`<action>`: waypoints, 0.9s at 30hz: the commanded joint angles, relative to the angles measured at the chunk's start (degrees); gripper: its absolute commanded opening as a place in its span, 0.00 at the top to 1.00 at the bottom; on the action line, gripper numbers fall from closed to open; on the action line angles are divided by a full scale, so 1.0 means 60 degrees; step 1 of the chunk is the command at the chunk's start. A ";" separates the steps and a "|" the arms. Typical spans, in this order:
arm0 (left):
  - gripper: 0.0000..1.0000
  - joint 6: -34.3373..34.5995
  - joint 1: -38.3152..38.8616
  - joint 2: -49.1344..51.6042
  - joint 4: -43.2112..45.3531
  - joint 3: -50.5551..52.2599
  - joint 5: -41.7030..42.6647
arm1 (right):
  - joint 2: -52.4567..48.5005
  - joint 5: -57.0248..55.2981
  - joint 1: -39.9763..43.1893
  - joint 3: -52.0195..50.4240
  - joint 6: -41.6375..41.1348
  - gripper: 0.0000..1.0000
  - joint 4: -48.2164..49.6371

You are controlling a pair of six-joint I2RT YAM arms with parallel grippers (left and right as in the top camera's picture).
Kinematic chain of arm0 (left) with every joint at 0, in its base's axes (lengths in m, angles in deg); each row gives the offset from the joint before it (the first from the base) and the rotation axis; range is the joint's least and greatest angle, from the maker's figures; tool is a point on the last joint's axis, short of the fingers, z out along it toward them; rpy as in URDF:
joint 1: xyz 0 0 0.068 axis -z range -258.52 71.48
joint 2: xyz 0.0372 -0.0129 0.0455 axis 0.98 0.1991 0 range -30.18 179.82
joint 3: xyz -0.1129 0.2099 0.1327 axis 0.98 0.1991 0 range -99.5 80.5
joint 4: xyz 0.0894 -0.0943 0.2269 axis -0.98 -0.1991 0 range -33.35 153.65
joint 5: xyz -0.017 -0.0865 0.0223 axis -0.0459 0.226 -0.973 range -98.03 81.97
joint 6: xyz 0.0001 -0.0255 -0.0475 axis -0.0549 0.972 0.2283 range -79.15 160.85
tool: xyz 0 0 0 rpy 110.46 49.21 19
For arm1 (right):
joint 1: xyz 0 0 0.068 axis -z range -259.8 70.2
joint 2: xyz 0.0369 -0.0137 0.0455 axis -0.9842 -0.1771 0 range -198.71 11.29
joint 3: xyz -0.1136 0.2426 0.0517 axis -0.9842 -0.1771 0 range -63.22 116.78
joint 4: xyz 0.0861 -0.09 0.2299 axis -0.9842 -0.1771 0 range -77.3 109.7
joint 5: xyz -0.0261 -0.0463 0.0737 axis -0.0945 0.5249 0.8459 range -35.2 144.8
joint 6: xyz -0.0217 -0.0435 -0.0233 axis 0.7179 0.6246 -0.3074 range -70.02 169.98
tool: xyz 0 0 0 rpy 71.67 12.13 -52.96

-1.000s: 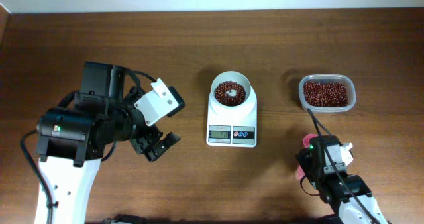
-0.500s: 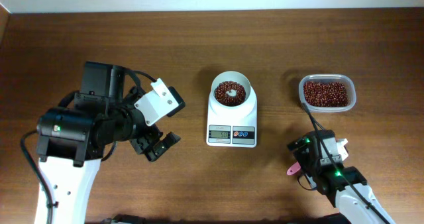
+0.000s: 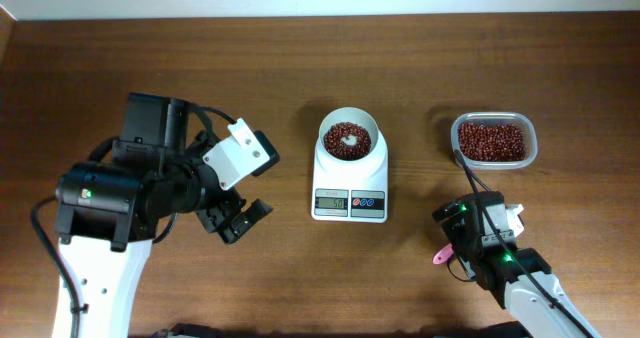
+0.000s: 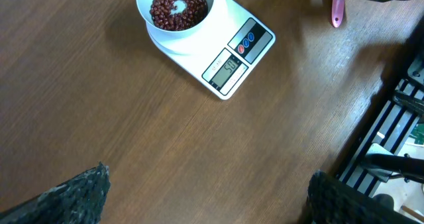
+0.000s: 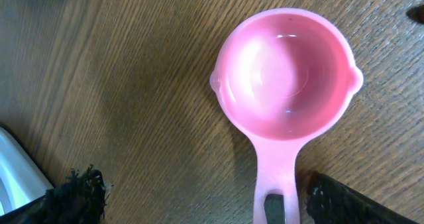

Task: Scoop and weigh 50g on scale
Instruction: 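Lower the right gripper toward the table front and set the scoop down, then open the right gripper to release the pink scoop and raise it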

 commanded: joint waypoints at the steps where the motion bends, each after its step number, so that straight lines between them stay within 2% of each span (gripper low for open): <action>1: 0.01 -0.0160 -0.0033 0.0004 -0.0011 -0.0080 0.0033 | -0.0419 0.0310 0.0036 -0.0459 -0.0087 0.01 -0.0102; 8: 0.01 -0.0160 -0.0033 0.0004 -0.0011 -0.0080 0.0033 | 0.0036 0.0244 0.0036 -0.0459 -0.0084 0.01 -0.0208; 13: 0.01 -0.0157 -0.0033 0.0004 -0.0011 -0.0080 0.0033 | 0.1195 -0.1767 0.0036 -0.1031 -0.0087 0.01 0.0018; 16: 0.01 -0.0160 -0.0033 0.0004 -0.0011 -0.0080 0.0033 | 0.1927 -0.2335 0.0036 -0.2280 -0.0091 0.01 0.1217; 18: 0.01 -0.0160 -0.0033 0.0004 -0.0011 -0.0080 0.0033 | 0.2350 -0.2419 0.0036 -0.3417 -0.0109 0.01 0.3089; 24: 0.01 -0.0160 -0.0033 0.0004 -0.0011 -0.0080 0.0033 | 0.3144 -0.3493 0.0036 -0.3384 -0.0084 0.01 0.3136; 27: 0.01 -0.0160 -0.0033 0.0004 -0.0011 -0.0080 0.0033 | 0.3778 -0.3854 0.0036 -0.3384 0.1351 0.01 0.2976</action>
